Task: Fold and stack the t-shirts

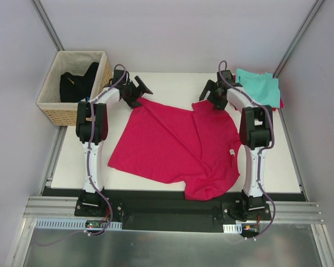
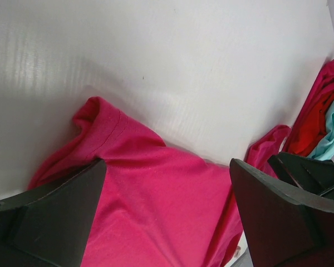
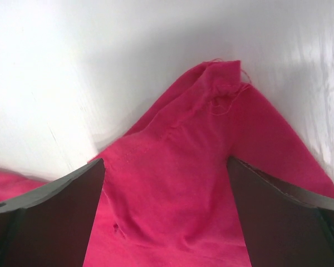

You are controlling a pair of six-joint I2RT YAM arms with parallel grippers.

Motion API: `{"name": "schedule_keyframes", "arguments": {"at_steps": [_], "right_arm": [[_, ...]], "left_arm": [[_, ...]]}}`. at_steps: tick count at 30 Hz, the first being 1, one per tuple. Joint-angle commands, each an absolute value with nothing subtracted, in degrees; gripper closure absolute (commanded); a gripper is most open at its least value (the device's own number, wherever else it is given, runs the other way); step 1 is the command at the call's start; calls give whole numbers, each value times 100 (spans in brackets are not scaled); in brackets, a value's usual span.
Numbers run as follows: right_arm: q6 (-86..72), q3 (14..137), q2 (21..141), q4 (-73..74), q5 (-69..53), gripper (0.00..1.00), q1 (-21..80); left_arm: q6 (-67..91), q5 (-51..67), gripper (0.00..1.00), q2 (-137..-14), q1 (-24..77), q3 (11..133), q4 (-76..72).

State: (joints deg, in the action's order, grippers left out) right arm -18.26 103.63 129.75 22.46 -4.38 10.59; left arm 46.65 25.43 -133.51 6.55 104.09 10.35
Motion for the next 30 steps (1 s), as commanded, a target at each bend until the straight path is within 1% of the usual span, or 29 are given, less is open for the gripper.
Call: {"name": "schedule_keyframes", "arguments": {"at_steps": [1,6,14,20,23,26,30], "right_arm": [[-1960,11055,13499,2794,-571,4,932],[-2004,11794,14052,3005,-808,4,844],[-2118,13024,14765,3032,-1265,4,695],[-2311,13078,14941,2286,-1546,4,580],[-2408,13306,15099,1882,-1582,4,536],[-2417,13798,15292,1505,-1617,4,510],[-2400,13685,14987,819,-1731,4,475]], "left_arm": [[4684,2171,5,-13315,466,10388,1441],[4816,2136,5,-13447,325,10582,1441],[5062,2188,5,-13807,141,11249,1441],[5229,2180,4,-14089,35,11768,1433],[5282,2224,4,-14273,-132,12084,1433],[5361,2294,3,-14414,-219,12339,1371],[5563,2820,2,-14389,-255,12437,950]]}}
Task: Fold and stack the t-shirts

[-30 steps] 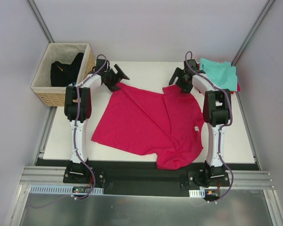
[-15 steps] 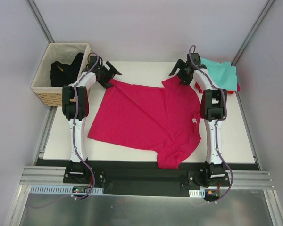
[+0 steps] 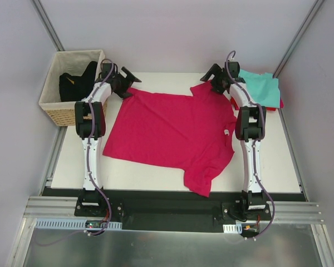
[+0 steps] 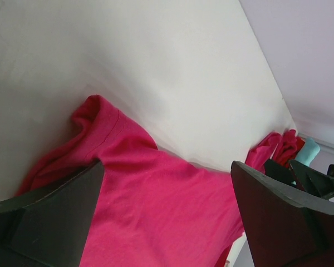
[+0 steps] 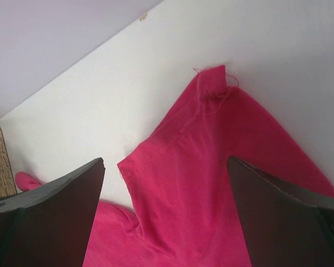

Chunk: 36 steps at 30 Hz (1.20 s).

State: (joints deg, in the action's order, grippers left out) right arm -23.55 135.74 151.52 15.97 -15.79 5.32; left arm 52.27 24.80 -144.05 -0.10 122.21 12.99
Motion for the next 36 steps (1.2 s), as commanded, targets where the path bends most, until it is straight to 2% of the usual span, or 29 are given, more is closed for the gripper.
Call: {"name": "schedule_keyframes", "arguments": {"at_steps": [1,3,4,6,9,13,20,25,29,36], "right_arm": [[-2260,13397,14811,722,-1766,4,483],[-2075,12835,13972,388,-1854,4,518],[-1970,11988,13609,213,-1837,4,545],[-1776,11157,12400,-376,-1784,4,632],[-1565,9899,11324,-388,-1793,4,808],[-1345,8773,9672,139,-1671,4,1133],[-1327,6647,8010,685,-1266,4,1713],[-1370,5303,7313,756,-555,4,2136],[-1415,4835,7189,668,-457,4,2197],[-1397,4553,7593,492,-484,4,2224]], "left_arm": [[5616,3178,1,-14301,-255,12358,636],[5782,3505,1,-13785,-194,11712,82],[5835,3620,1,-13538,-167,11394,-269],[5897,3796,1,-12706,-106,10456,-1157],[5924,4060,1,-11764,-18,9584,-1880],[5661,4245,1,-10751,130,8809,-1724],[4598,3517,1,-9318,509,7586,-63],[3991,2420,1,-8632,826,6567,728],[3876,1750,1,-8368,1107,5969,905],[3911,1424,1,-8288,1318,5467,897]]}}
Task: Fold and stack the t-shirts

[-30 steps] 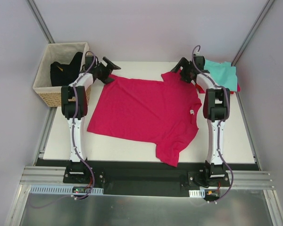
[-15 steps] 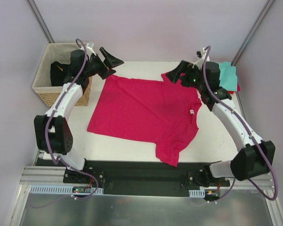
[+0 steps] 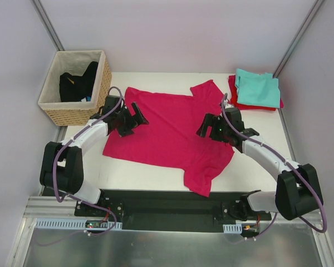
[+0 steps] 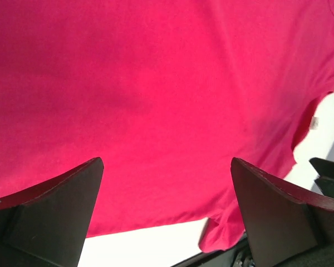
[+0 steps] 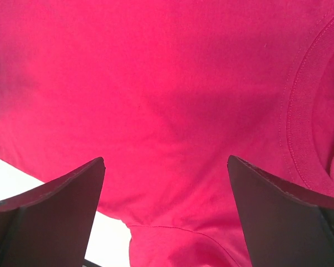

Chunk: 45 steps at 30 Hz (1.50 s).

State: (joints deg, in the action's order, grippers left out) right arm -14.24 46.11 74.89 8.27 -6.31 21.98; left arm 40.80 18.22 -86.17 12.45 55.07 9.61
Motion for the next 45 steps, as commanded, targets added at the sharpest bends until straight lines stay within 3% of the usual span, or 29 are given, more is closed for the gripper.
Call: {"name": "schedule_keyframes", "arguments": {"at_steps": [1,10,20,45], "right_arm": [[-1406,4535,7750,483,-414,4,2232],[-1731,4693,9332,264,-308,4,2347],[-1714,4974,9905,571,219,4,2189],[-1626,4799,8632,1723,967,4,2021]], "left_arm": [[3929,1424,1,-8279,1327,5432,905],[3990,1099,1,-8051,1433,5142,914],[3867,932,1,-8059,1433,5168,1081],[3946,1046,1,-7708,1441,5063,1169]]}}
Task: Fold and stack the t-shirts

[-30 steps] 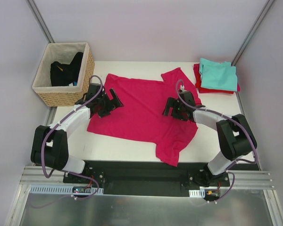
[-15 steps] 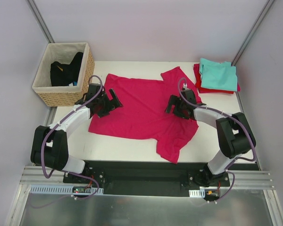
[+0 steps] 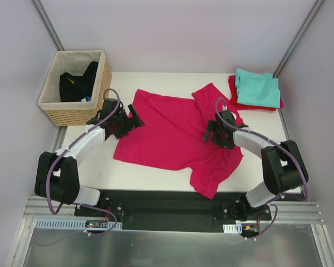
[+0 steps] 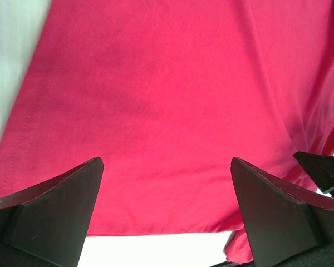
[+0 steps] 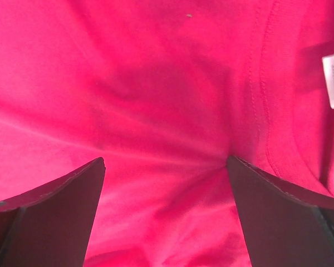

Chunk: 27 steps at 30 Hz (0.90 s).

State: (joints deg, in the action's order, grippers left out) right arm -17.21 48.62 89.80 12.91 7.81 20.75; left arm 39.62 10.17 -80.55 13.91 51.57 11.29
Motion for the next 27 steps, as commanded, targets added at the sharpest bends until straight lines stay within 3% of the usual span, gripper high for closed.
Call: {"name": "schedule_keyframes", "arguments": {"at_steps": [1,8,12,20,27], "right_arm": [[-1635,4825,8544,1697,897,4,2048],[-1345,5527,7577,2056,704,4,2654],[-1424,5581,6945,2153,466,4,2908],[-1468,5362,5548,2812,650,4,3252],[-1389,5370,4897,3339,747,4,3252]], "left_arm": [[3964,1081,1,-7691,1441,5036,1169],[3885,1099,1,-7629,1652,5045,1108],[3832,1327,1,-8207,1740,5404,844],[3937,897,1,-9122,1881,5537,659],[4069,361,1,-9176,1907,5186,694]]}}
